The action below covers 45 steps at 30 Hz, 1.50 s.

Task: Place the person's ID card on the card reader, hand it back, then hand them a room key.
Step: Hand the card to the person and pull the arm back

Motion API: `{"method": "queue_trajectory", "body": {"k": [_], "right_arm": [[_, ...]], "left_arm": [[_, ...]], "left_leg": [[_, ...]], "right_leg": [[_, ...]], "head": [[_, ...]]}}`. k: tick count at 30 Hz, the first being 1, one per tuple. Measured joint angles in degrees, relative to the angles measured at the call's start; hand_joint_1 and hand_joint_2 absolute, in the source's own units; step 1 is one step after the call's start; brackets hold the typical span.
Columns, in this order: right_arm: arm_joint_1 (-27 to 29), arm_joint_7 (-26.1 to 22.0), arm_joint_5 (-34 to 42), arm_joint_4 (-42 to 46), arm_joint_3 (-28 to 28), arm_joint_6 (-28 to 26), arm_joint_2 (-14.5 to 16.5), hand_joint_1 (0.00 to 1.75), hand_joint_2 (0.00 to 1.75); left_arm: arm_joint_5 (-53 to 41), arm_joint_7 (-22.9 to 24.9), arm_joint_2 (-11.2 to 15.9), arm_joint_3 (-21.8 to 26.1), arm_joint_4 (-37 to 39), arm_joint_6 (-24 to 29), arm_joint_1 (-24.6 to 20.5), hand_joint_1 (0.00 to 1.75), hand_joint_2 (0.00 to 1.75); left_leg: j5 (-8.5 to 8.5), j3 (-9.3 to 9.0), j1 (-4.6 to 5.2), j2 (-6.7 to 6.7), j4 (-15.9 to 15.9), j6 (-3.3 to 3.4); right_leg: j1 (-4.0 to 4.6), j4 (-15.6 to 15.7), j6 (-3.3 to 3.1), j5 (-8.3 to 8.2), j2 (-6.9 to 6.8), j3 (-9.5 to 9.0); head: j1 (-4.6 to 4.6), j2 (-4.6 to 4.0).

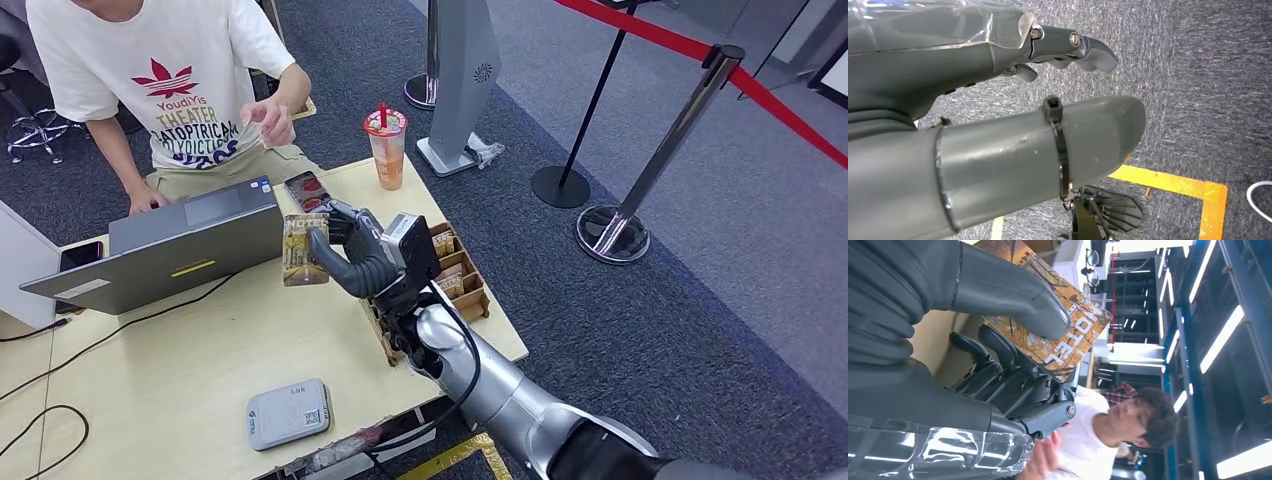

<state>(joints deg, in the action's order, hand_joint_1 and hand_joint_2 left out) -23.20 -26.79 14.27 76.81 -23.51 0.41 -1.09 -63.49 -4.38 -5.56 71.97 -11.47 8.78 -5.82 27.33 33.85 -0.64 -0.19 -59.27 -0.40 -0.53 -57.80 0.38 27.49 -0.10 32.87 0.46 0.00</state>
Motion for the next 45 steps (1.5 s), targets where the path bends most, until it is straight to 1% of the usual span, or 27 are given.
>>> {"method": "queue_trajectory", "body": {"k": [3,8,15,19,23,26,36,37,40,41,45], "right_arm": [[-3.75,-0.04,-1.86,-1.0,0.15,-0.99,0.0,1.75,1.75],[-10.14,0.12,-5.47,-5.42,0.17,-3.95,0.09,1.75,1.75],[-17.49,0.74,-11.17,-14.09,0.09,-9.26,1.11,1.75,1.75],[-20.71,0.04,-15.42,-19.35,-0.13,-13.02,2.01,1.75,1.75],[-22.94,-1.72,-21.19,-23.94,-0.95,-19.39,2.94,1.75,1.75],[-23.93,-2.63,-24.69,-26.82,-1.84,-23.13,3.63,1.75,1.75],[-25.29,-3.63,-28.54,-35.01,-4.18,-26.77,5.04,1.75,1.75],[-25.29,-3.67,-28.75,-35.67,-4.43,-26.98,5.09,1.5,1.75],[-25.29,-3.81,-29.32,-37.41,-5.04,-27.29,5.14,0.2,1.75],[-25.28,-3.82,-29.51,-37.94,-5.21,-27.3,5.14,0.01,1.75],[-25.09,-3.8,-29.74,-39.83,-5.9,-27.41,5.14,0.0,1.75]], "left_arm": [[-0.2,0.24,-0.02,-0.01,0.0,-0.03,-0.38,0.0,0.0],[-0.78,0.75,-0.04,-0.24,0.0,-0.04,-0.96,0.0,0.0],[-1.56,1.89,-0.3,-0.91,0.0,-0.21,-2.08,0.0,0.0],[-1.67,2.32,-0.48,-1.08,0.0,-0.19,-2.47,0.0,0.0],[-1.69,2.34,-0.54,-1.17,0.0,-0.07,-2.6,0.0,0.0],[-1.75,2.34,-0.56,-1.24,0.0,0.05,-2.64,0.0,0.0],[-1.73,2.3,-0.54,-2.1,0.0,-0.1,-2.64,0.0,0.0],[-1.7,2.3,-0.54,-2.11,0.0,-0.14,-2.64,0.0,0.0],[-1.63,2.28,-0.54,-2.13,0.0,-0.2,-2.63,0.0,0.0],[-1.6,2.27,-0.54,-2.14,0.0,-0.22,-2.62,0.0,0.0],[-1.49,2.23,-0.53,-2.16,0.0,-0.32,-2.57,0.0,0.0]], "left_leg": [[-0.03,0.0,0.0,0.0,0.0,-0.02],[-0.05,0.0,0.0,-0.01,-0.01,-0.04],[-0.05,0.02,0.0,-0.02,-0.01,-0.04],[-0.05,0.02,0.0,-0.02,-0.01,-0.04],[-0.05,0.02,0.0,-0.03,-0.01,-0.04],[-0.05,0.02,0.0,-0.03,-0.01,-0.04],[-0.05,0.01,0.0,-0.03,-0.01,-0.04],[-0.05,0.01,0.0,-0.03,-0.01,-0.04],[-0.05,0.01,0.0,-0.03,-0.01,-0.04],[-0.05,0.01,0.0,-0.03,-0.01,-0.04],[-0.05,0.01,-0.01,-0.03,-0.01,-0.04]], "right_leg": [[0.0,-0.01,0.0,-0.02,0.0,0.0],[0.0,-0.01,0.01,-0.03,-0.01,-0.01],[0.0,-0.01,0.01,-0.03,-0.02,-0.01],[0.0,-0.02,0.01,-0.03,-0.02,-0.01],[0.0,-0.02,0.02,-0.02,-0.03,0.0],[0.0,-0.02,0.02,-0.02,-0.02,0.0],[0.0,-0.02,0.02,-0.02,-0.02,-0.01],[0.0,-0.02,0.02,-0.02,-0.02,-0.01],[0.0,-0.02,0.02,-0.02,-0.01,0.0],[0.0,-0.02,0.02,-0.02,-0.01,0.0],[0.0,-0.02,0.02,-0.02,-0.02,0.0]], "head": [[0.0,0.0],[0.0,0.0],[0.0,0.0],[0.01,0.0],[0.01,0.0],[0.01,0.0],[0.01,0.0],[0.01,0.0],[0.01,0.0],[0.0,0.0],[0.01,0.0]]}}
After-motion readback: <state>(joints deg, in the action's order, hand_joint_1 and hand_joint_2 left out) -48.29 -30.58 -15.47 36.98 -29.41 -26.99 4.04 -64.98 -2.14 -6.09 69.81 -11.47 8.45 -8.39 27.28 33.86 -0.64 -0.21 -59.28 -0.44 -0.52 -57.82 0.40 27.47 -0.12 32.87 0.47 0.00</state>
